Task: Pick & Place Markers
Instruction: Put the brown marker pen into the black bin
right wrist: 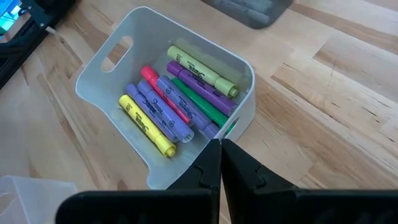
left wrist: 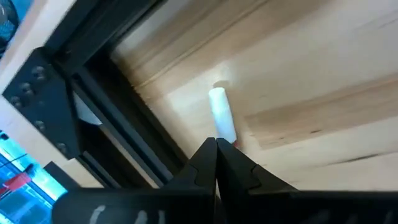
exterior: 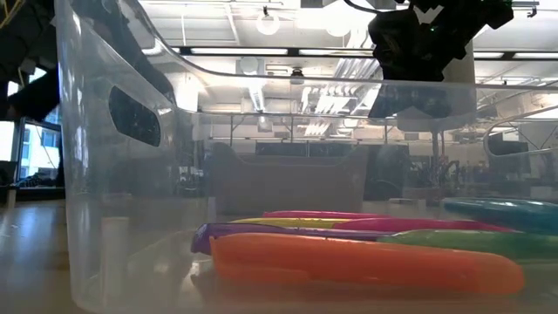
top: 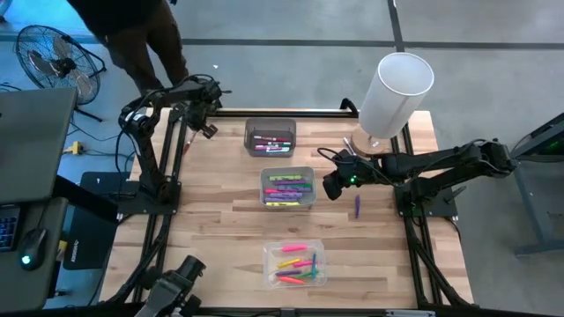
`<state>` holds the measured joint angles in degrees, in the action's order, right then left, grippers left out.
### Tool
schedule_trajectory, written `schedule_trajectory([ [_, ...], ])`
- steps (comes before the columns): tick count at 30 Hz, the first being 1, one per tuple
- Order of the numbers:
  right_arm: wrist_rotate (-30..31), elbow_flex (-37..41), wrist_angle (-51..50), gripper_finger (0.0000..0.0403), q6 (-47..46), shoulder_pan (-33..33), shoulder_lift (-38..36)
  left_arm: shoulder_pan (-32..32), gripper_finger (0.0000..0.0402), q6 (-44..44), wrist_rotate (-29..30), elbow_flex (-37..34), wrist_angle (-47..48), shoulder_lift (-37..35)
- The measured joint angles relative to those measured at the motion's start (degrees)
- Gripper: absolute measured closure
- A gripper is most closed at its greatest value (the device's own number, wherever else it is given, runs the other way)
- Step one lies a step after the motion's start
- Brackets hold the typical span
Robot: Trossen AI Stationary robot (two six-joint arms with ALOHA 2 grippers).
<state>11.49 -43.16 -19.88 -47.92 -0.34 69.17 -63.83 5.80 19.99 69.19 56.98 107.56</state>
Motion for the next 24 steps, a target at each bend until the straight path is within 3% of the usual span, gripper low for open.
schedule_trajectory([
  [19, -3.0, 0.0, 0.9, 0.0402, -0.5, 0.5, 0.0, 2.2, 0.0401, 2.3, 0.4, -2.1, -4.5, 1.8],
  [22, -3.0, 0.0, 0.9, 0.0401, -0.3, 0.4, 0.0, 3.4, 0.0401, 1.9, -2.7, -1.3, -4.1, 1.0],
  [24, -3.1, 0.0, 0.9, 0.0402, 0.3, 0.3, 0.0, 4.4, 0.0401, 1.6, -7.9, -0.4, -3.5, 0.2],
])
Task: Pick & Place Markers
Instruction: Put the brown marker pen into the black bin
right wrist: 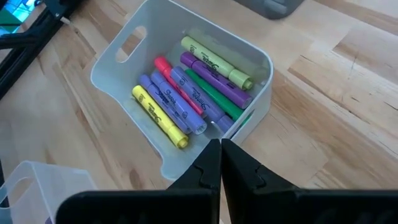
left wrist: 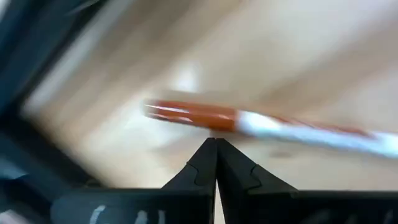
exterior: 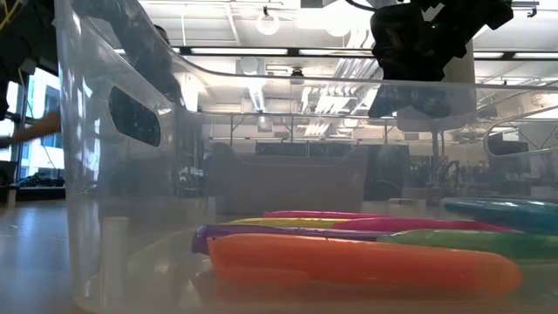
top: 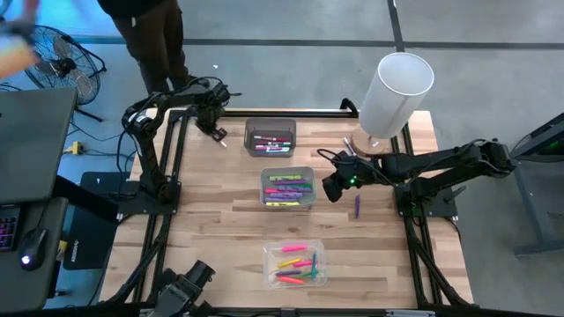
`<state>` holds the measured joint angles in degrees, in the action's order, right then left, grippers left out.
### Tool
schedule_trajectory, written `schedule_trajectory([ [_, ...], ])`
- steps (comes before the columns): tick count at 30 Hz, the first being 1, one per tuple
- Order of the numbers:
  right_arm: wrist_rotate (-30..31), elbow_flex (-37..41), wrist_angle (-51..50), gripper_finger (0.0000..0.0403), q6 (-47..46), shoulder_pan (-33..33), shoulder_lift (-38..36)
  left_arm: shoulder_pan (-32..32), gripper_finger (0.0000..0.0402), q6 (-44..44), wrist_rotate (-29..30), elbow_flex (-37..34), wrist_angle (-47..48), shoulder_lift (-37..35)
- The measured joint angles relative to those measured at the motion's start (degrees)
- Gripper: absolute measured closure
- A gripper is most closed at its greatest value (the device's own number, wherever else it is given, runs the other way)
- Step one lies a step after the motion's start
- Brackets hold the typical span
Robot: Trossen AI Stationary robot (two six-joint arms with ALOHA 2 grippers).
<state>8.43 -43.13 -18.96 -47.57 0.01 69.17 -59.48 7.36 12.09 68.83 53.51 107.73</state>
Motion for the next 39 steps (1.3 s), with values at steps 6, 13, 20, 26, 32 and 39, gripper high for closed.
schedule_trajectory([
  [6, 0.1, 0.0, 0.0, 0.0402, 0.1, 0.0, 0.0, 2.5, 0.0401, -1.0, -8.1, 0.8, 0.6, -2.5],
  [13, 0.1, 0.0, 0.2, 0.0401, 0.1, 0.0, 0.0, 6.0, 0.0401, -1.6, -8.5, 0.8, -7.8, -4.9],
  [20, 0.1, 0.0, 0.2, 0.0401, 0.1, 0.0, 0.0, 5.9, 0.0401, -2.3, -9.8, 0.8, -11.7, -1.0],
  [26, -0.4, 0.0, 0.1, 0.0401, 1.6, 0.0, 0.0, 5.9, 0.0401, -2.7, -10.1, 1.0, -12.1, 0.9],
  [32, -0.4, 0.0, -0.1, 0.0401, 2.7, 0.0, 0.0, 6.6, 0.0401, -3.2, -11.2, 1.1, -7.7, 1.0],
  [39, 0.0, 0.0, -0.1, 0.0401, 3.2, 0.0, 0.0, 6.6, 0.0401, -6.1, -19.1, 0.6, 1.7, -0.2],
])
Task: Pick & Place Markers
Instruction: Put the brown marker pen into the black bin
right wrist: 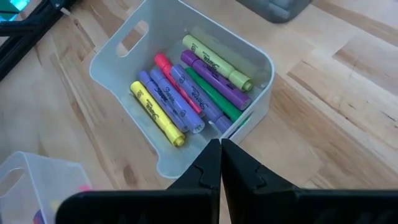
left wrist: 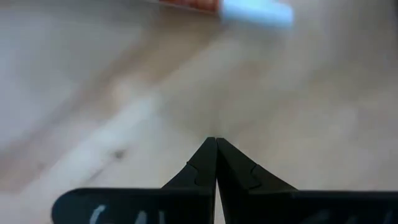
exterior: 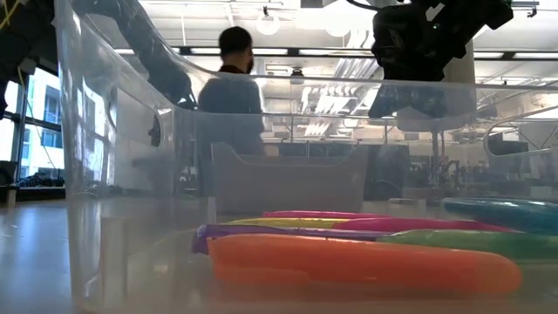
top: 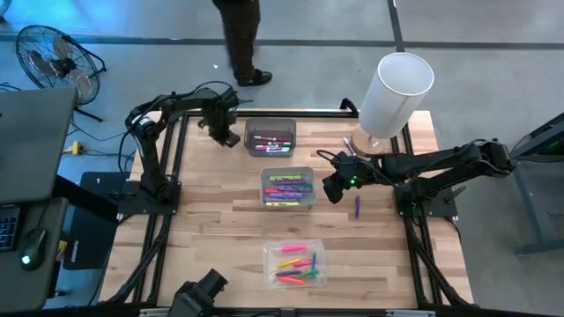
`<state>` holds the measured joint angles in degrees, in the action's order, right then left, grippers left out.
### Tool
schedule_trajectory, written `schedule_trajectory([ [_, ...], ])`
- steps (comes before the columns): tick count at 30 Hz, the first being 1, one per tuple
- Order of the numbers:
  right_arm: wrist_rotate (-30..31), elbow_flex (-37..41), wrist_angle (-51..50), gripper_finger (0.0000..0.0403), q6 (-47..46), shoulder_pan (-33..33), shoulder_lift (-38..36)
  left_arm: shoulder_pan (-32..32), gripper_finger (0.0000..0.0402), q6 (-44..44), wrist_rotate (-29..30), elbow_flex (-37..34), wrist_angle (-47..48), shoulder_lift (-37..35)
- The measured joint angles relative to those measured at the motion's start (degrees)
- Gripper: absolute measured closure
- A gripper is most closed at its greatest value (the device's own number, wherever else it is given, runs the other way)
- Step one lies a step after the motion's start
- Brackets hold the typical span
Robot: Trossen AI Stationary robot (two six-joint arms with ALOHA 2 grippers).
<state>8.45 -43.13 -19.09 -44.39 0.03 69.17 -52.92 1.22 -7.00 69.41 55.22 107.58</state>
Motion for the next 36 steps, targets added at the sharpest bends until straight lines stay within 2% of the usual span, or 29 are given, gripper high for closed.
schedule_trajectory([
  [2, 0.0, 0.0, 0.0, 0.0401, 0.4, 0.0, 0.0, 0.1, 0.0401, -1.5, -1.7, -0.2, -1.4, -1.8],
  [10, 0.4, 0.0, -0.4, 0.0402, 1.0, 0.0, 0.0, 0.0, 0.0401, -7.1, -1.0, 0.2, -4.9, -11.2],
  [15, 2.9, 0.0, -4.1, 0.0401, -1.0, 0.0, 0.0, 0.8, 0.0401, -11.8, 2.6, -0.6, -4.0, -16.6],
  [19, 3.3, 0.0, -8.7, 0.0402, -4.3, 0.6, 0.0, 3.8, 0.0401, -15.2, 5.2, -9.1, -5.1, -25.3],
  [22, 3.8, 0.0, -10.8, 0.0401, -5.6, 1.9, 0.0, 6.1, 0.0401, -19.3, 3.3, -18.3, -8.1, -35.2],
  [25, 4.6, 0.0, -11.4, 0.0402, -6.7, 3.0, 0.0, 8.5, 0.0401, -26.6, 3.3, -26.1, -10.0, -45.2],
  [28, 5.2, 0.0, -11.0, 0.0401, -7.4, 3.5, 0.0, 10.6, 0.0401, -35.3, 6.3, -30.4, -13.2, -52.4],
  [32, 8.2, 0.0, -11.0, 0.0402, -8.1, 3.0, 0.0, 11.3, 0.0397, -37.5, 7.9, -31.2, -16.2, -56.3],
  [36, 9.4, 0.0, -11.1, 0.0401, -6.5, 1.2, 0.0, 11.3, 0.0370, -36.2, 7.8, -31.0, -19.9, -54.9],
])
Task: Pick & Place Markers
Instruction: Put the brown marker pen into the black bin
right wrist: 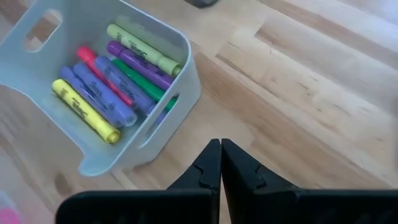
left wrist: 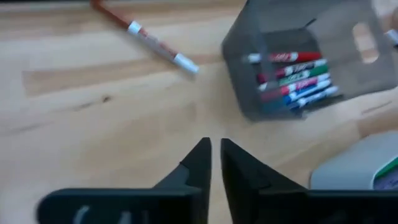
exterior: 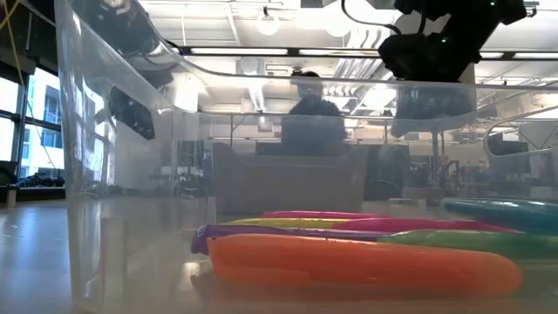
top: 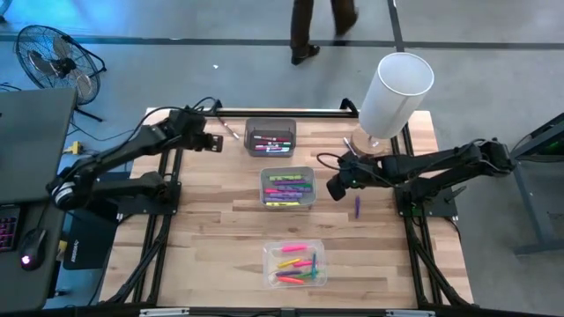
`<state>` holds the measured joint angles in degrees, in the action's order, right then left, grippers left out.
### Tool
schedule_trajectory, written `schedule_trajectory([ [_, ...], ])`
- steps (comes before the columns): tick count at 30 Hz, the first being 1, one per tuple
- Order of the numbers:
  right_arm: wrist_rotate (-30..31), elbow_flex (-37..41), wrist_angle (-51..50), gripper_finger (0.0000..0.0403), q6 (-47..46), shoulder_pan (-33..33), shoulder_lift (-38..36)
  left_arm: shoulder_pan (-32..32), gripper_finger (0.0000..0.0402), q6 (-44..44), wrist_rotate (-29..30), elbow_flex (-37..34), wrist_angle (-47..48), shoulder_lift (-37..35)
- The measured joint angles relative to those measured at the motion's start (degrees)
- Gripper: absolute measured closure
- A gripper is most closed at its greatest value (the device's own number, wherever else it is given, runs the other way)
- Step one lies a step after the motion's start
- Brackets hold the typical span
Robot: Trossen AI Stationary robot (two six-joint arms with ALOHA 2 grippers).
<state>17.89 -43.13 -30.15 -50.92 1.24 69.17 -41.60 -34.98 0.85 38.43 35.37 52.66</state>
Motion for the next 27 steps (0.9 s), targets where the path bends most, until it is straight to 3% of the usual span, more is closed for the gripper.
schedule_trajectory([
  [5, -1.8, 0.0, -0.1, 0.0402, 4.3, -3.1, 0.0, 0.0, 0.0311, -0.8, 0.9, 0.1, -7.8, 6.2],
  [12, -2.2, 0.0, -0.1, 0.0402, 9.0, -6.2, 0.0, 0.0, 0.0248, -6.1, 9.6, 0.3, -22.7, 17.0],
  [16, -3.5, 0.0, 0.0, 0.0401, 12.1, -7.5, 0.0, -1.1, 0.0245, -13.2, 15.5, 3.5, -21.6, 23.4],
  [20, -5.3, 0.0, 0.0, 0.0402, 15.3, -8.4, 0.0, -4.1, 0.0245, -14.4, 14.3, 8.3, -20.9, 30.0],
  [27, -7.4, 0.0, 0.0, 0.0402, 19.4, -9.5, 0.0, -8.7, 0.0245, -21.3, 13.5, 17.7, -10.6, 39.9],
])
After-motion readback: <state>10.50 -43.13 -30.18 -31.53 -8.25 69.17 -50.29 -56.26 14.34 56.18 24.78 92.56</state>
